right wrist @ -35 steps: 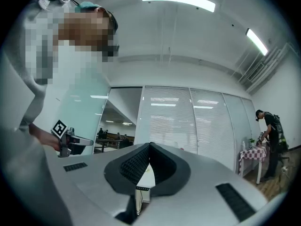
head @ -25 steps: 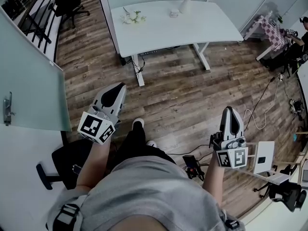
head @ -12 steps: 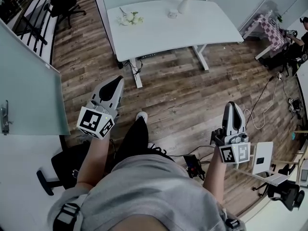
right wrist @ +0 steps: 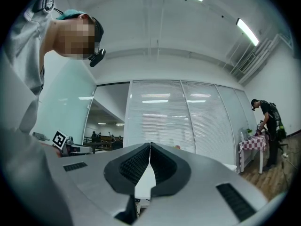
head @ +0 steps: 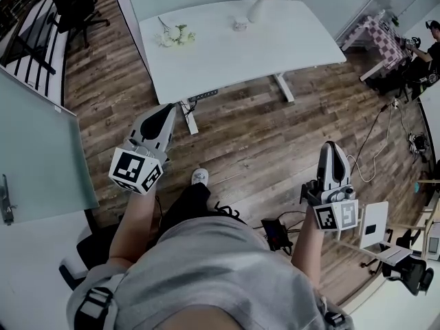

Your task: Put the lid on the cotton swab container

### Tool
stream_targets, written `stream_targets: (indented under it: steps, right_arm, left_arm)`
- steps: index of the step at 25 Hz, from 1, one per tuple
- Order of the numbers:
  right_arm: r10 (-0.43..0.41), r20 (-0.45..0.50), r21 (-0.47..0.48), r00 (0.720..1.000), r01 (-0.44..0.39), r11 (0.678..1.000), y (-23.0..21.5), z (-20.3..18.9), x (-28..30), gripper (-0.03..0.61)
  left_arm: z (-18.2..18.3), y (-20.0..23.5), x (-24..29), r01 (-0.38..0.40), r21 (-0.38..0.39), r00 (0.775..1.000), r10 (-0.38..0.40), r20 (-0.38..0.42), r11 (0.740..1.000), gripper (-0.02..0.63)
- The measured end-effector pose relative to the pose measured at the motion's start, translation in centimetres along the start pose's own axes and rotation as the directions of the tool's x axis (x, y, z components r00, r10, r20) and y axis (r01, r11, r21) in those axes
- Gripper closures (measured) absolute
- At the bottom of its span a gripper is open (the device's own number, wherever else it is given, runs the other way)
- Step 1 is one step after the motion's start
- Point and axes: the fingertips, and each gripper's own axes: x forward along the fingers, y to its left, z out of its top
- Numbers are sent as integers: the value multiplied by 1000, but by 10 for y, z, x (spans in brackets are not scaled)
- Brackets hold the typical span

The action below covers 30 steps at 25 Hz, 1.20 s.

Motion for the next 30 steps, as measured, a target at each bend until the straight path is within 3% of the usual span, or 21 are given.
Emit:
stream_targets:
  steps: [14, 30]
  right_arm:
    - [-64, 21, 7, 998, 64, 998, -26, -15, 96, 552]
    - [-44, 25, 36, 999, 43, 998, -18, -38, 155, 552]
  left_arm:
    - [12, 76, 104, 74, 30, 997, -75, 23, 997, 606]
    - [-2, 126, 128, 56, 25, 998, -56, 10, 998, 606]
